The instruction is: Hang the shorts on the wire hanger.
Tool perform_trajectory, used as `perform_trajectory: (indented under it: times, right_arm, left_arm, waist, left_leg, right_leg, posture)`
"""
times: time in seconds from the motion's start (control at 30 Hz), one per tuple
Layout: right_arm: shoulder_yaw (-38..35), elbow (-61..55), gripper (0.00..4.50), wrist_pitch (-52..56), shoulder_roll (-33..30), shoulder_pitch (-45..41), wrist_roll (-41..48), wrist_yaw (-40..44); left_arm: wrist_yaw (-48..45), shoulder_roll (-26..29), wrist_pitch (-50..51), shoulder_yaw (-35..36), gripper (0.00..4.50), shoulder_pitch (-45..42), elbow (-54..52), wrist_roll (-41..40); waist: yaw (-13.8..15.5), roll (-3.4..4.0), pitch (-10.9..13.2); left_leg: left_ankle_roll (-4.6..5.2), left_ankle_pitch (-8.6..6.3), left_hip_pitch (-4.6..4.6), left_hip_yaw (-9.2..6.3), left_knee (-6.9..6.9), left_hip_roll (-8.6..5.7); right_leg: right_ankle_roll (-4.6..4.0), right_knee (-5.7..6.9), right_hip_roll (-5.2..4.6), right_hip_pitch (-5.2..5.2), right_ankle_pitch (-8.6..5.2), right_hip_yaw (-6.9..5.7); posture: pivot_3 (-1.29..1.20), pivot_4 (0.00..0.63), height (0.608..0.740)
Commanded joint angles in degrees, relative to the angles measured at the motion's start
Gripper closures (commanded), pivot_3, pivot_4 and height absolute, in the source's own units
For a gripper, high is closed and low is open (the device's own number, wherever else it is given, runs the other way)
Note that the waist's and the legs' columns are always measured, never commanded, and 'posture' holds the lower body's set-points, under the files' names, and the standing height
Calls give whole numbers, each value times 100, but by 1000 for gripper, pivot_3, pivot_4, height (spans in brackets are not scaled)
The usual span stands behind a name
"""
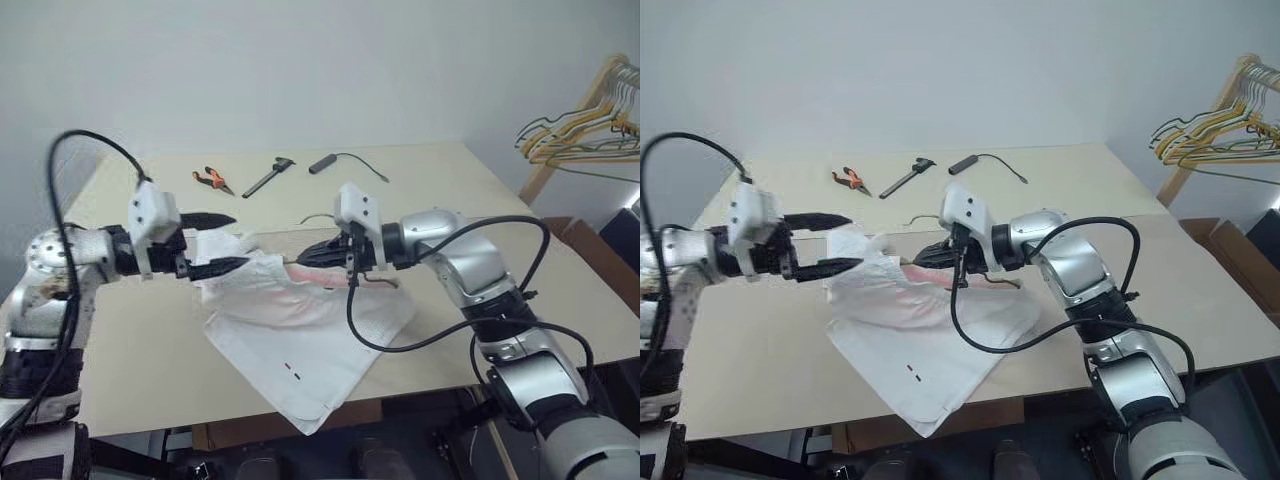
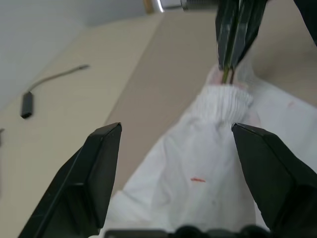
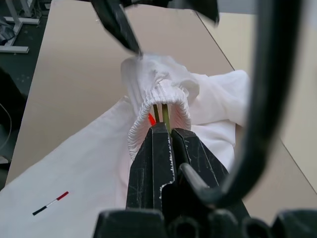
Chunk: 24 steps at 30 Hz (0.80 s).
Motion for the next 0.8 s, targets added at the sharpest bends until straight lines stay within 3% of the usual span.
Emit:
perform_trajectory:
  times: [0.03,0.2,0.37,0.5,0.8]
  right_arm:
    - [-257,-347,4500,-64,-173,83,88,114]
    - [-349,-601,4500,43,-441,279,189,212]
    - [-512,-1014,4500,334,-845,545,355,336]
    - [-605,-1423,4500,579,-1209,797,483,392]
    - [-688,-2342,4500,1137,-1659,1051,792,303]
  left_arm:
    - [395,7,416,371,807,362,-748,-437]
    - [979,-106,853,412,807,536,-1346,-729]
    - [269,163,319,333,807,1167,-1392,-606]
    - [-492,359,-853,159,807,1312,-499,-107]
    - [-1059,-121,-2271,-781,807,147,1281,543]
  waist:
    - [5,0,0]
    - [58,0,0]
    - [-7,2,1]
    - [-73,6,3]
    - [-437,7,2]
  left_leg:
    - [0,0,0,0,0,0]
    - [-2,1,8,-1,2,0]
    - [-2,-1,11,9,-2,-1]
    - [-3,0,18,17,-2,-1]
    - [0,-3,28,23,1,-4]
  right_leg:
    - [0,-2,0,0,0,0]
    - [-1,1,0,7,2,-1]
    - [-2,-6,0,8,1,1]
    - [-5,-6,1,9,-1,0]
    - [-3,-23,-1,37,-1,-13]
  posture:
    - [32,0,740]
    - [5,0,740]
    - [-70,0,740]
    - [-137,0,740]
    - [-210,0,740]
